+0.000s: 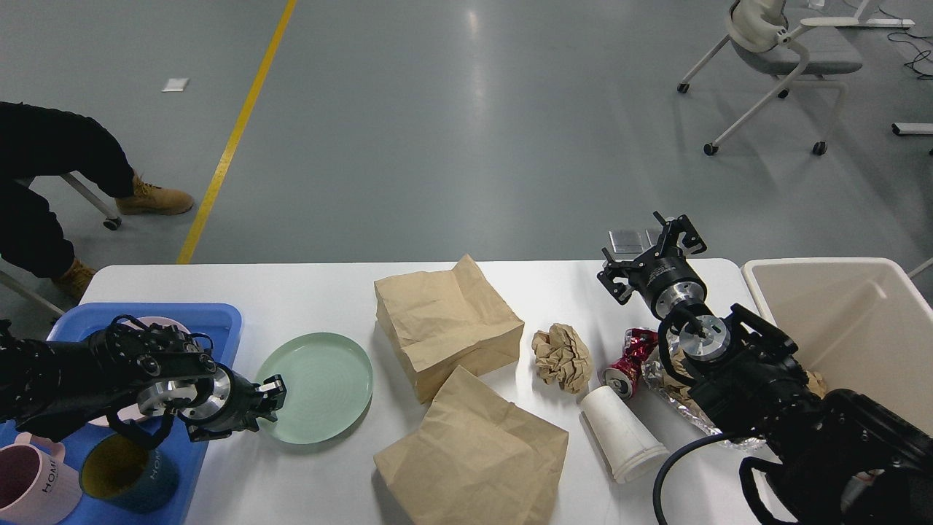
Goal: Tidy desktop
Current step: 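Grasp the rim of the pale green plate with the left gripper, then lift the pale green plate up with the left gripper, then lower the pale green plate onto the pink plate on the tray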
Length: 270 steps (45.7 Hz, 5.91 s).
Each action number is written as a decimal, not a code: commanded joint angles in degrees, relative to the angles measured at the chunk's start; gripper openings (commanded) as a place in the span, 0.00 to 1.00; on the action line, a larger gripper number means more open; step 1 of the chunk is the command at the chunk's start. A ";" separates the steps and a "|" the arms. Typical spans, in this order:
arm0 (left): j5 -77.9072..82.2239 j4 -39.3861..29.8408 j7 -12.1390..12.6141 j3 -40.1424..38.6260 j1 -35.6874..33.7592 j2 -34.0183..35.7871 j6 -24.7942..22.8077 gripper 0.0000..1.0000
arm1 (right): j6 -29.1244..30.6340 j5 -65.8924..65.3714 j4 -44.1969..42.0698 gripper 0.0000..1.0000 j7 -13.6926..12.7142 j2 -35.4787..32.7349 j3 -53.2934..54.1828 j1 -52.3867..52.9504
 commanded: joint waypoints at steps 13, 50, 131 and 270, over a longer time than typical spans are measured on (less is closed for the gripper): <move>-0.08 0.08 2.78 -0.17 -0.06 0.09 -4.56 0.00 | 0.00 0.08 0.00 1.00 0.00 0.00 0.00 0.00; -1.05 -7.20 2.60 9.58 -29.14 9.76 -31.98 0.00 | 0.00 -0.01 0.00 1.00 0.00 0.00 0.00 0.00; -12.21 27.06 -1.44 -4.39 -2.97 25.85 -40.84 0.00 | 0.00 -0.01 0.00 1.00 0.00 0.00 0.00 0.00; -8.26 39.02 -0.48 -20.83 6.72 27.86 -37.86 0.96 | 0.00 -0.01 0.00 1.00 0.00 0.00 0.00 0.00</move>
